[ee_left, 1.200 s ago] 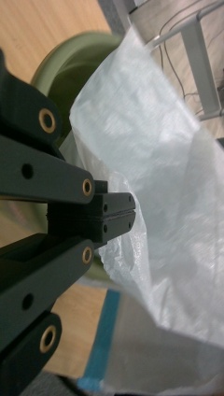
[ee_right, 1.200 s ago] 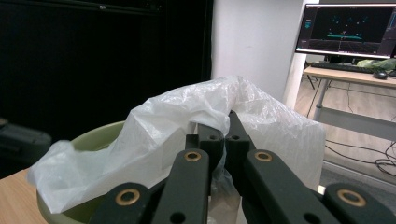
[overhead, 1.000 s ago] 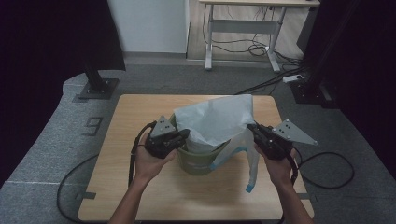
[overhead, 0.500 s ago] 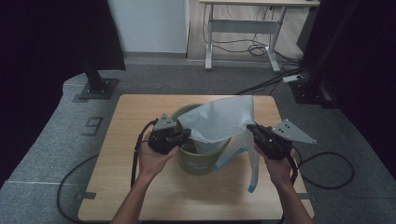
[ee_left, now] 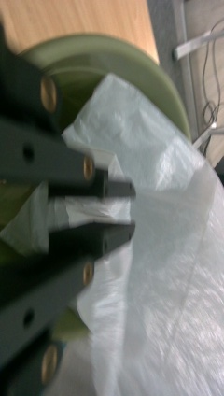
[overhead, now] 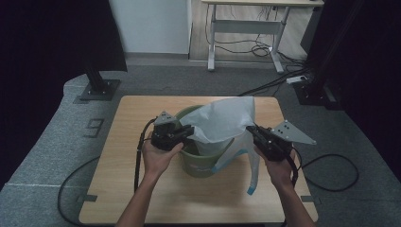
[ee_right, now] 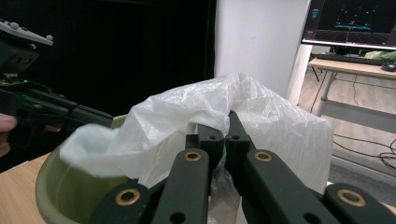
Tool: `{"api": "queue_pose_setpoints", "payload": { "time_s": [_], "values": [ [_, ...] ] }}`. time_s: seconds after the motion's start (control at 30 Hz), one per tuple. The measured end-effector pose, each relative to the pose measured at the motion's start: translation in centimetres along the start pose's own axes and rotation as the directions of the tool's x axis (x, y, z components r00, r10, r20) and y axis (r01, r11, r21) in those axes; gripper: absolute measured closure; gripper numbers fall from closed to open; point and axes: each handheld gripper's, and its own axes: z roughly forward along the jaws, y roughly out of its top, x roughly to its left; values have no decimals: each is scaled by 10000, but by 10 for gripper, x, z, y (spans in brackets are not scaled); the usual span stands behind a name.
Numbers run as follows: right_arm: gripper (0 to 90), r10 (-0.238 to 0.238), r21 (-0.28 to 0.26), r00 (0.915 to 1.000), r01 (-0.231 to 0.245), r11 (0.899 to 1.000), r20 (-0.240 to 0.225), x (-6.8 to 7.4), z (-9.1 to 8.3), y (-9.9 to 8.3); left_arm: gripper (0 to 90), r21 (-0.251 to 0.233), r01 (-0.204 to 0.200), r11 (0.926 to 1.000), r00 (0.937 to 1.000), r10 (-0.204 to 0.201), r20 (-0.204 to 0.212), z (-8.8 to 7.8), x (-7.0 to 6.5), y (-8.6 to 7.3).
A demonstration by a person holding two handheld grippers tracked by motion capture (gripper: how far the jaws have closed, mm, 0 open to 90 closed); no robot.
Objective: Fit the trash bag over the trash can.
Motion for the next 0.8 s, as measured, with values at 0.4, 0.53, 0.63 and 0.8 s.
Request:
{"api": "queue_pose_setpoints", "payload": {
  "time_s": [0.4, 0.53, 0.63, 0.8],
  "values": [
    [880, -149, 387, 9998, 155, 9991, -151, 5, 10, -4, 305, -497, -290, 9983, 9972, 324, 677, -23, -27, 1],
    [880, -202, 542, 9995, 216, 9983, -250, 9, 14, -5, 270, -497, -401, 9980, 9959, 439, 789, -19, -33, 0],
    [879, -180, 645, 9995, 196, 9977, -252, 9, 17, -6, 247, -457, -486, 9978, 9933, 531, 1023, -12, -40, -1],
    [876, -102, 734, 9997, 120, 9972, -242, 8, 19, -8, 236, -459, -755, 9961, 9892, 806, 1222, -6, -49, -3]
  ]
}}
